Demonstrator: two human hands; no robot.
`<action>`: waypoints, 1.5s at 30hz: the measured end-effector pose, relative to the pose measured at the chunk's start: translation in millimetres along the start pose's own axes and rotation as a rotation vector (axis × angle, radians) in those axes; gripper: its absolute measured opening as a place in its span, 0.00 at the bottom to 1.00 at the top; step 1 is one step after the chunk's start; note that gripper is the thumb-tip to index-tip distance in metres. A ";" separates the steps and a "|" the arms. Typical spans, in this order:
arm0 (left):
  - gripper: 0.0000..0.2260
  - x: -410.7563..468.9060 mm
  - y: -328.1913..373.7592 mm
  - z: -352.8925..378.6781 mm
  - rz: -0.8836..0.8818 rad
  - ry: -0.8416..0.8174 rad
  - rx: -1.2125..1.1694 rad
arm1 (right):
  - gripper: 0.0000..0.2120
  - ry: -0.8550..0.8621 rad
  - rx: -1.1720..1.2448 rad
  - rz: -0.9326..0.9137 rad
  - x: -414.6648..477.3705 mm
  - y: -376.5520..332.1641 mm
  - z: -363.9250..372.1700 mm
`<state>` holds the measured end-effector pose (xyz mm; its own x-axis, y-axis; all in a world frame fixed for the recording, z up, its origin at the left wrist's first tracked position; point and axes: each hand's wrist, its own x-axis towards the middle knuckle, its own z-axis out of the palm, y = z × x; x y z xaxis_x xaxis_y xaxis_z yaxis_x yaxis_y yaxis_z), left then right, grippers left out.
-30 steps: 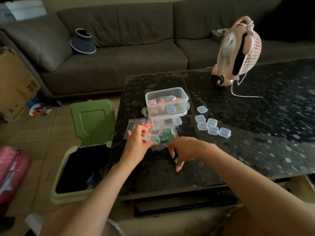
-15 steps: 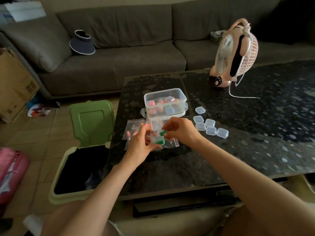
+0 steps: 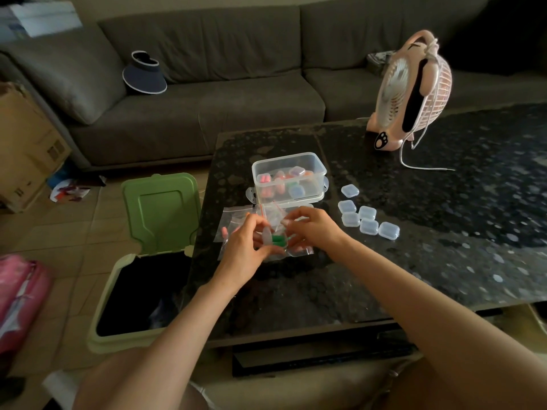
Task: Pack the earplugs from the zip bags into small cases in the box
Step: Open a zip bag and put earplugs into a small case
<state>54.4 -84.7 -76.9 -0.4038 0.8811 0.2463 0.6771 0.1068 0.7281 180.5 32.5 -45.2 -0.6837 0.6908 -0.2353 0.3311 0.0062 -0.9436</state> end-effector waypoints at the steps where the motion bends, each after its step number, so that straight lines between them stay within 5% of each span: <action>1: 0.21 0.3 -0.1 0.6 -0.001 0.014 0.019 | 0.09 -0.048 0.042 0.045 -1.4 -0.6 -0.4; 7: 0.19 0.6 1.9 3.5 0.039 0.024 0.160 | 0.14 -0.185 0.088 0.058 -6.9 -1.2 4.7; 11: 0.22 2.1 -0.4 4.7 0.027 0.053 0.116 | 0.13 -0.077 0.126 0.043 -7.8 -5.1 3.3; 15: 0.14 7.0 -8.5 -0.3 -0.077 0.202 0.049 | 0.12 0.042 0.232 0.001 -3.9 -7.1 -3.5; 20: 0.09 6.4 -16.9 5.0 -0.195 0.162 0.243 | 0.10 0.134 0.245 -0.023 1.8 -5.1 -8.4; 35: 0.14 26.9 -16.9 21.4 -0.179 0.022 0.246 | 0.06 0.346 0.331 -0.052 51.2 -38.0 -34.4; 40: 0.16 25.8 -14.0 18.3 -0.177 0.015 0.204 | 0.19 0.263 0.171 -0.010 75.8 -65.0 -36.3; 45: 0.17 25.2 -3.4 17.1 -0.097 0.042 0.238 | 0.14 0.169 0.036 0.004 53.3 -45.9 -31.9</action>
<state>52.5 -55.0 -84.1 -0.4958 0.8421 0.2123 0.7576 0.2998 0.5798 149.6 92.2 -7.0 -0.5621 0.8026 -0.1994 0.3079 -0.0207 -0.9512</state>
